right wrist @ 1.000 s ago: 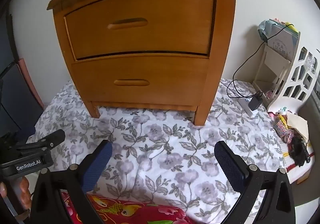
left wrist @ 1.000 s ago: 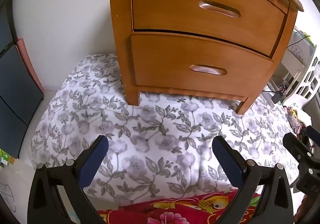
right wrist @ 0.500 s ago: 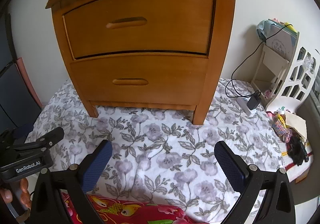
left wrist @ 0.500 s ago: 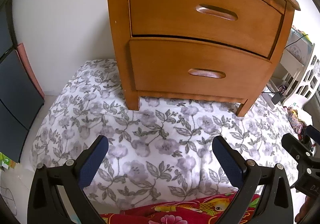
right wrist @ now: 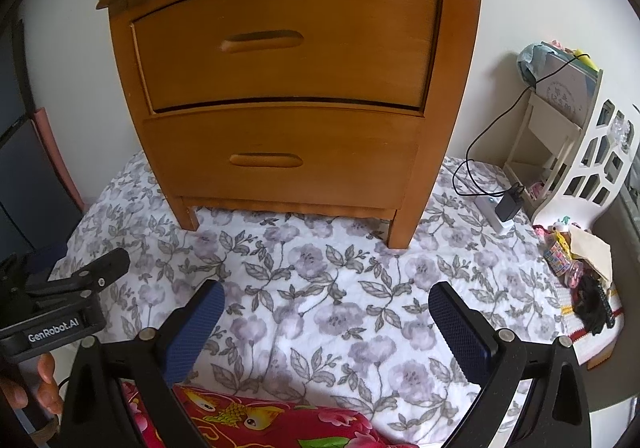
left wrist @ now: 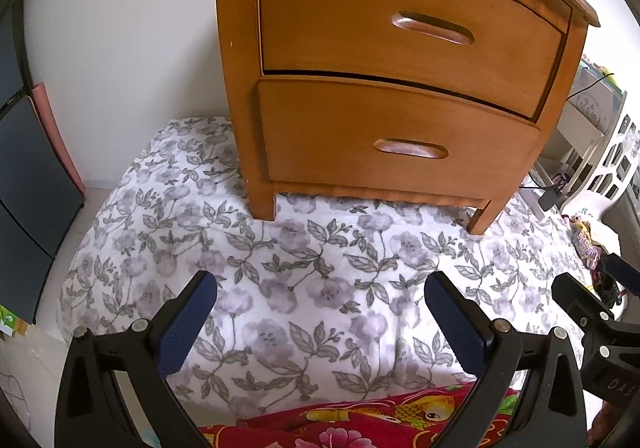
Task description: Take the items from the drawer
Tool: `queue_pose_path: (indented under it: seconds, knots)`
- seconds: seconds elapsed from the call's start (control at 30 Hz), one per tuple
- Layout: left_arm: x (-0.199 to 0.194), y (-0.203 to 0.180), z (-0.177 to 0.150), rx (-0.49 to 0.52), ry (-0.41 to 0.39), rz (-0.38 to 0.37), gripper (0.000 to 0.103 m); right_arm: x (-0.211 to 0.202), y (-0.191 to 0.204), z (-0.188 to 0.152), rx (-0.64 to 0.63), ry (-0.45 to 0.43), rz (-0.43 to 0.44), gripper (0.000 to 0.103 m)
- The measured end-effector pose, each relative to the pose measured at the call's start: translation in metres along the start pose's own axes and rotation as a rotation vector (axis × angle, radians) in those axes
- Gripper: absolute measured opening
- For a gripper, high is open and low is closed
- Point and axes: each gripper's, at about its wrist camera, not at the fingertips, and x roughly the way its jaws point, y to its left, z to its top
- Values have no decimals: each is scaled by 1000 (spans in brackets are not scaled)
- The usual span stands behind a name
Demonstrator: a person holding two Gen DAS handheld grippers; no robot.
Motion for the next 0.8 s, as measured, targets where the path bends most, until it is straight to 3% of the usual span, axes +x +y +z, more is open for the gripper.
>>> queue_pose_path:
  seconds: [0.8]
  knots:
    - [0, 3, 0, -16, -6, -13, 103, -1, -1, -1, 5, 6, -9, 103]
